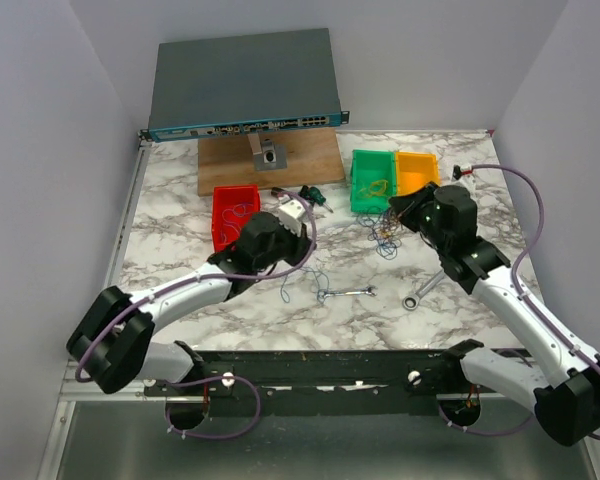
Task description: Untangle the cables
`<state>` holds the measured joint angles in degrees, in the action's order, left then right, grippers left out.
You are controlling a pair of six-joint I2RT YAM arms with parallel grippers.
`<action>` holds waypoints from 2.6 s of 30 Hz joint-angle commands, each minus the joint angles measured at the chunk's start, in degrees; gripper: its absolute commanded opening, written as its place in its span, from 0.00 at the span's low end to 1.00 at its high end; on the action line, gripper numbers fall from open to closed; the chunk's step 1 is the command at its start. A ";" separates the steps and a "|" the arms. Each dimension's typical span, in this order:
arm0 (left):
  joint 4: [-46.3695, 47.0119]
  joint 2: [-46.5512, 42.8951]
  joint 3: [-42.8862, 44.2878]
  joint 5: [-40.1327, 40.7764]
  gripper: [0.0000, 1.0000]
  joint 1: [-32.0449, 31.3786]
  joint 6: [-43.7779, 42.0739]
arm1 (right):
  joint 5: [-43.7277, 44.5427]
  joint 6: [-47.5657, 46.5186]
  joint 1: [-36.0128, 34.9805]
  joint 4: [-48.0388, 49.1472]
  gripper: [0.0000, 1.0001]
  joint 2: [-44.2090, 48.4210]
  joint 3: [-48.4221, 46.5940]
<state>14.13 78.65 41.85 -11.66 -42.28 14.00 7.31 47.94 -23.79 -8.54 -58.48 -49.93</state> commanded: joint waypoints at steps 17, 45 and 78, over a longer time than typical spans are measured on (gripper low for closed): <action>5.34 -10.10 -10.23 3.47 0.00 15.66 13.61 | 13.03 -14.62 0.59 2.91 0.46 -7.69 6.22; -21.24 -6.72 -1.31 10.08 0.87 12.03 19.18 | -13.61 -22.00 -6.35 24.52 1.00 -17.43 12.74; -18.09 -16.26 -19.93 17.89 0.98 2.22 61.14 | -13.02 -21.14 -15.33 30.93 0.15 -40.99 7.77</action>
<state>-8.69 57.93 21.21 4.75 -38.96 72.14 -5.67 28.08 -37.56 23.29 -96.77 -39.40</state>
